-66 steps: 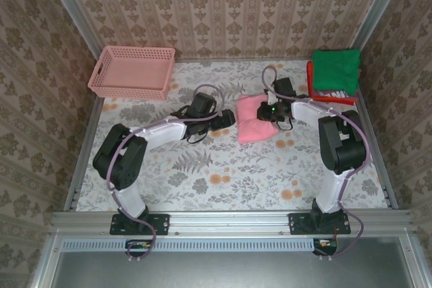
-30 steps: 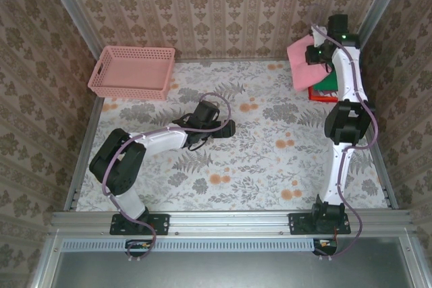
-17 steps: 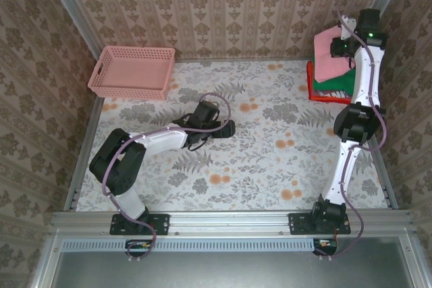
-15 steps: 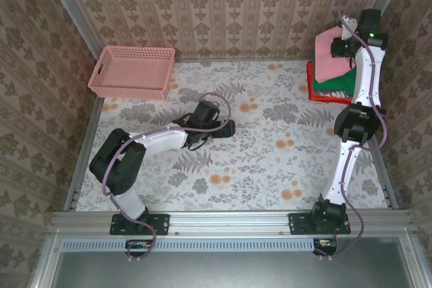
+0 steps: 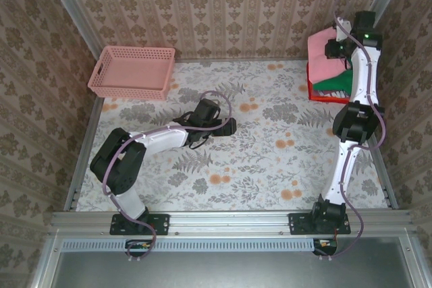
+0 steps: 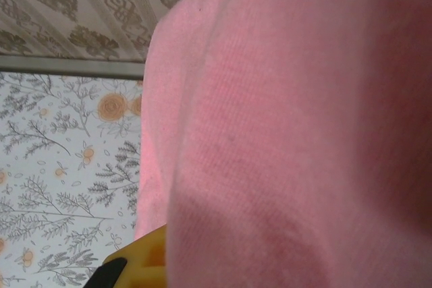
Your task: Fold and stack the t-shirts
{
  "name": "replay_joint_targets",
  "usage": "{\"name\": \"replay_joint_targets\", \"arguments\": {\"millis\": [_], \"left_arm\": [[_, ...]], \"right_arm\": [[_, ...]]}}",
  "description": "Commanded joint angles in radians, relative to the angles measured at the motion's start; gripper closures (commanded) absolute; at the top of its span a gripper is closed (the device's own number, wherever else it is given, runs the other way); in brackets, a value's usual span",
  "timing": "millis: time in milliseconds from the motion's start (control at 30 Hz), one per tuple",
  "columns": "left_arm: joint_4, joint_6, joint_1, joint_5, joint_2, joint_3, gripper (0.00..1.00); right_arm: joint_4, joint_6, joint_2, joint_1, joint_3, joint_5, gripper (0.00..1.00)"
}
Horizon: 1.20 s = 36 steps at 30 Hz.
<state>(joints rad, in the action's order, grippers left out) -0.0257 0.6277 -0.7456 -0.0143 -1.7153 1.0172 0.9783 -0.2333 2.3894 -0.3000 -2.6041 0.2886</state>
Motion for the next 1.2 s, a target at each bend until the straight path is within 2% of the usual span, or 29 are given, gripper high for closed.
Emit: {"name": "replay_joint_targets", "arguments": {"millis": [0,100,167,433,700,900,1167], "left_arm": [[-0.022,-0.005,-0.007,0.003,-0.006,0.021,0.00],[-0.016,-0.006,-0.009,0.001,-0.010,0.022,0.00],[-0.018,-0.011,-0.011,-0.003,-0.013,0.026,0.00],[-0.029,-0.014,-0.014,0.005,-0.020,0.038,0.00],[-0.027,-0.013,-0.021,-0.001,-0.035,0.050,0.00],[-0.031,-0.017,-0.023,-0.003,-0.035,0.056,0.00],[-0.035,-0.015,-0.024,-0.005,-0.043,0.064,0.00]], "right_arm": [[-0.085,-0.004,-0.101,0.010,0.137,0.026,1.00],[-0.276,0.004,-0.197,0.019,0.363,-0.026,1.00],[-0.334,0.012,-0.219,0.017,0.426,-0.049,1.00],[-0.377,0.016,-0.225,0.013,0.425,-0.077,1.00],[-0.343,-0.024,-0.185,0.008,0.402,-0.203,1.00],[-0.452,-0.063,-0.174,0.006,0.486,-0.322,1.00],[-0.526,-0.134,-0.120,0.006,0.509,-0.391,1.00]]}}
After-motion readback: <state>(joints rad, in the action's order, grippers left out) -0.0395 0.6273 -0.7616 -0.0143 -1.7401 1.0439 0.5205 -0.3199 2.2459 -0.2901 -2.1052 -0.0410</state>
